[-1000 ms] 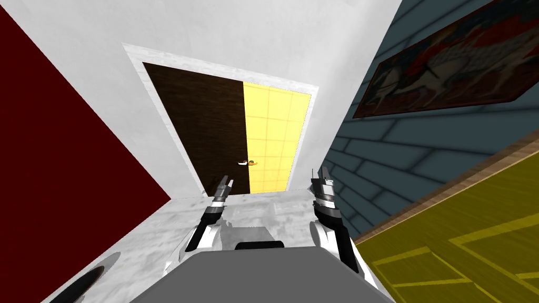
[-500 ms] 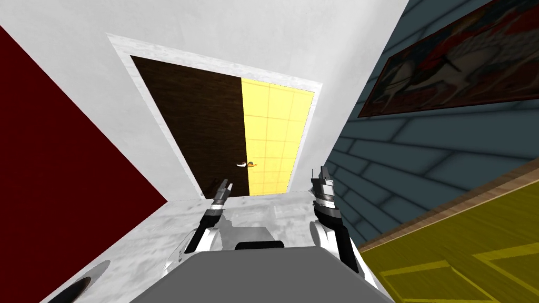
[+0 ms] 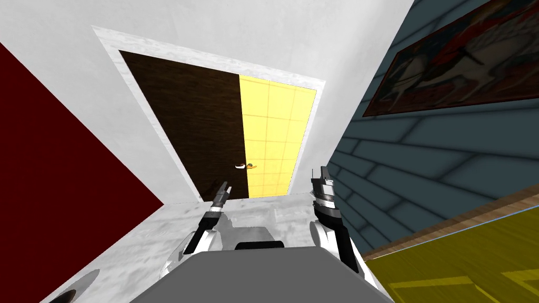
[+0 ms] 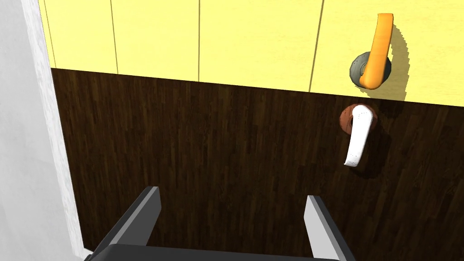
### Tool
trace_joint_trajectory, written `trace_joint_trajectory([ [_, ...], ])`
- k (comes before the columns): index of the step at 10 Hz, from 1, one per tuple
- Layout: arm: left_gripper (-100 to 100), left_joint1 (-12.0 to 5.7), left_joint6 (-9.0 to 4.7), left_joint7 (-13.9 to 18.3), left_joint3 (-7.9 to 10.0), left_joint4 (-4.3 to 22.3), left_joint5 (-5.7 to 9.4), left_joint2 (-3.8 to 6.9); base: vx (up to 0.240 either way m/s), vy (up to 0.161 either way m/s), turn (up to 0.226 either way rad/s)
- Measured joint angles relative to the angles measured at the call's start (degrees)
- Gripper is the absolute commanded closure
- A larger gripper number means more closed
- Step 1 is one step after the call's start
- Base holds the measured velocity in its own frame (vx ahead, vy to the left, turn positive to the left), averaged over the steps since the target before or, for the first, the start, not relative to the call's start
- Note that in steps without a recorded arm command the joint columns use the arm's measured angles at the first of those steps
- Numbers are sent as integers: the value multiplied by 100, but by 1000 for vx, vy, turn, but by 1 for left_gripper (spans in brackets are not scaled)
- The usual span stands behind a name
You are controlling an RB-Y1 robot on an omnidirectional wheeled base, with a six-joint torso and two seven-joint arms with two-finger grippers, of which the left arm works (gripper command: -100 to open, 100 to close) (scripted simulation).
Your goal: Pull the door open
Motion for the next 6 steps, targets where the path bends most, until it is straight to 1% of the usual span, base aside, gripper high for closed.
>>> trace_joint_trajectory([
  [1, -100, -41, -44, 47, 15, 162, 7, 55, 114, -29, 6],
  [3, -100, -131, -98, 110, 32, 464, 8, 110, 93, -8, 5],
  [5, -100, -149, -143, 173, 42, 679, 7, 170, 76, -4, 4],
  [6, -100, -192, -174, 187, 46, 790, 7, 181, 67, 0, -1],
])
